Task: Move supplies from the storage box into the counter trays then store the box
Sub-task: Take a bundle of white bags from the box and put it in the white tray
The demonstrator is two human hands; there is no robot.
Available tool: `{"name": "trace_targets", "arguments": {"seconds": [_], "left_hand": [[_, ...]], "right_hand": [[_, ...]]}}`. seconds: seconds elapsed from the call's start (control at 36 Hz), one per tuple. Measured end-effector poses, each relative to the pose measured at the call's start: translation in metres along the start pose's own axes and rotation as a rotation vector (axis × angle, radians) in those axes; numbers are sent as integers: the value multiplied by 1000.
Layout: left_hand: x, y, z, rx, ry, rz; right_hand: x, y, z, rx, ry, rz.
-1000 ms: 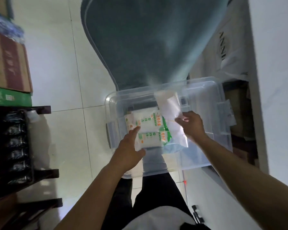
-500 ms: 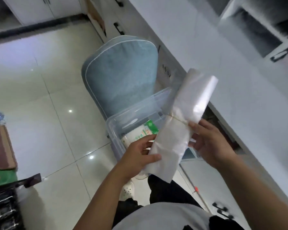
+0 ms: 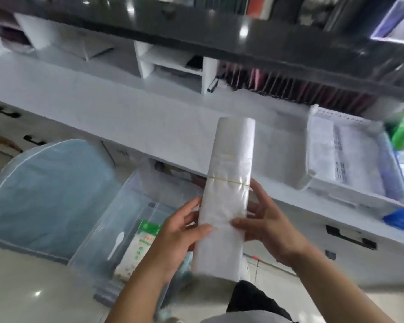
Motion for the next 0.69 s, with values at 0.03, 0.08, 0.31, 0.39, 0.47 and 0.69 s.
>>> {"name": "trace_targets", "arguments": {"seconds": [0.03,0.08,0.31,0.39,0.47,0.69], "left_hand": [[-1,-8,-13,24,-22,6],[-1,-25,-38,60,-58,22],[13,-121,-157,195,-193,72],[18,-159,-204,256,-251,86],[25,-201,-239,274,-297,98],[52,-293,-264,37,-482,127]], "right_hand": [[0,2,14,-14,4,4],[2,4,42,-38,15,13],[-8,-3,192,-292,-104,15],[-13,-7,250,-331,-189,14],[-24,-13,305,-363,-296,-8],[-51,-26,403,-413,-324,-99]]}}
Point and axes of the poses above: each hand's wrist, its own y-axis away from the middle knuckle, its own z-axis out of the back of the hand, x = y × z, the point moved 9 cm from there along -y, towards the middle knuckle, and after that the axes turned 13 degrees about y, right-handed, at the moved point
